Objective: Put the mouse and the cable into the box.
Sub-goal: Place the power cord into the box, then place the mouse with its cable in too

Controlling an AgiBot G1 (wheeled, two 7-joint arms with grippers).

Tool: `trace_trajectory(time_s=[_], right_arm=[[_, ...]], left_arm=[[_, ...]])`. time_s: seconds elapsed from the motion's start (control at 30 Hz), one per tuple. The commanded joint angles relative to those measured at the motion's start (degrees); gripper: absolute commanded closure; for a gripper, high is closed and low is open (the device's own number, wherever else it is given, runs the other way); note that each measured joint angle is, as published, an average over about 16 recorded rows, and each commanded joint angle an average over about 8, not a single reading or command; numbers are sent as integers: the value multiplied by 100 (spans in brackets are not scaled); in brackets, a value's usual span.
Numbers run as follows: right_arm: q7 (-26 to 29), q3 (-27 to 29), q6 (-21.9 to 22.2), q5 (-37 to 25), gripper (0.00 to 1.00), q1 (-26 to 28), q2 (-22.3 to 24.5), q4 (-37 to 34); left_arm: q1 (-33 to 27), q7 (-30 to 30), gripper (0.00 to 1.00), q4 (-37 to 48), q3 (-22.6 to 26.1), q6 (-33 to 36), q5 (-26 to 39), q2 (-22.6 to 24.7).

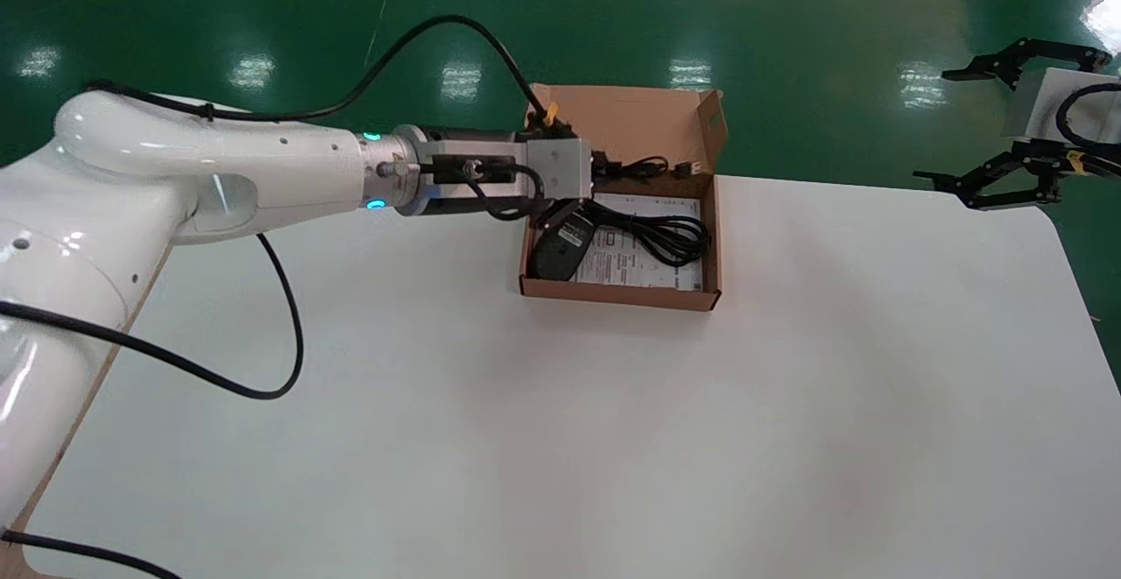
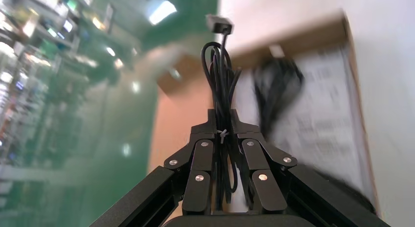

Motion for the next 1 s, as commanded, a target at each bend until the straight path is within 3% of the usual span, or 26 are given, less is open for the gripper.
trace_trajectory(time_s=[0.03,0.17,0.43,1.0], right_arm=[[21,-33,-67,-48,0,9,90,-31],[37,-77,-154,-108,0,91,198,-13],[38,-185,-471,-262,0,204,405,8],[72,-209,-615,-299,0,192,474,-44]], left_arm=[[133,-201,100,-121,204,-218,79,-3],[201,-675,100,-235,509,-260,102,-20],[147,-1332,3,-484,955,-361,72,-29],[152,-1502,0,-600,1132,-462,35,-28]])
